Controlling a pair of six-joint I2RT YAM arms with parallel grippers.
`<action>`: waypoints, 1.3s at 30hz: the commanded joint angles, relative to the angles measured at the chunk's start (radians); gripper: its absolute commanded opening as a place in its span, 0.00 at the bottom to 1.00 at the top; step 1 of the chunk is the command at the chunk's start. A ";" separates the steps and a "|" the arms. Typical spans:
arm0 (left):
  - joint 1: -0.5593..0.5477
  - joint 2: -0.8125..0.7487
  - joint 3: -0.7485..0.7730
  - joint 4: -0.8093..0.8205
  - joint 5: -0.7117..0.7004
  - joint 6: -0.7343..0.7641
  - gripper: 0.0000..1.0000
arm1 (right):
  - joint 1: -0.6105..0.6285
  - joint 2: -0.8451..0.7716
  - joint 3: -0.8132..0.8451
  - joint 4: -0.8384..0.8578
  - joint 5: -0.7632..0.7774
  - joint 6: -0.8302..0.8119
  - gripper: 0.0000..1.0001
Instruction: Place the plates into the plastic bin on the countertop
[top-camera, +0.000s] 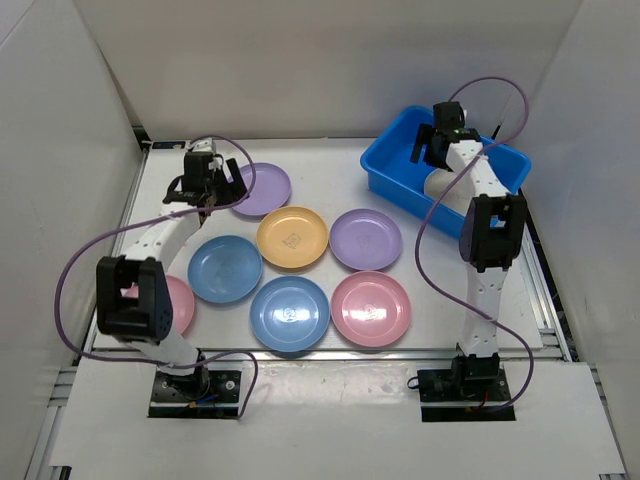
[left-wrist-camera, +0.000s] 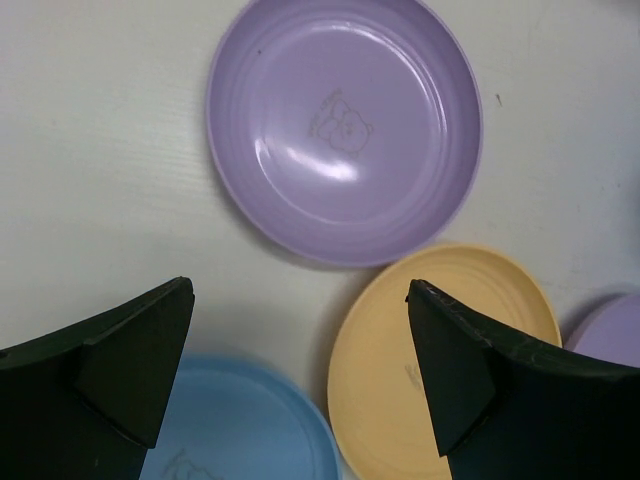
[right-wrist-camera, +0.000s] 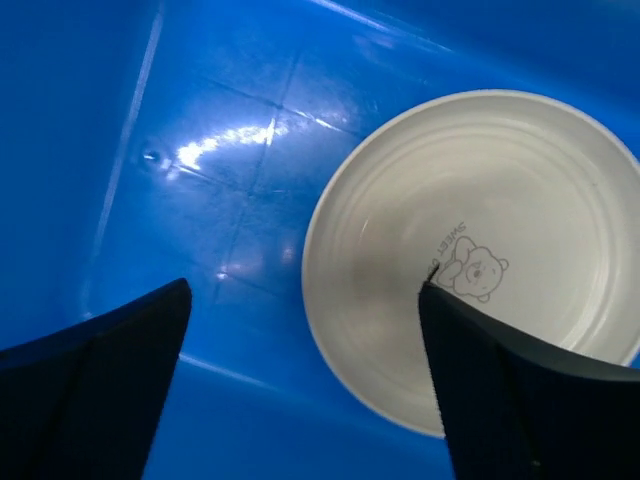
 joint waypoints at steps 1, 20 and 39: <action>0.049 0.080 0.099 0.006 0.036 0.009 0.99 | -0.005 -0.170 0.029 0.000 -0.023 -0.013 0.99; 0.137 0.608 0.399 0.117 0.255 -0.008 0.72 | -0.024 -0.587 -0.431 0.080 -0.213 0.077 0.99; 0.118 0.424 0.479 0.172 0.232 -0.047 0.10 | 0.013 -0.734 -0.621 0.126 -0.413 0.053 0.96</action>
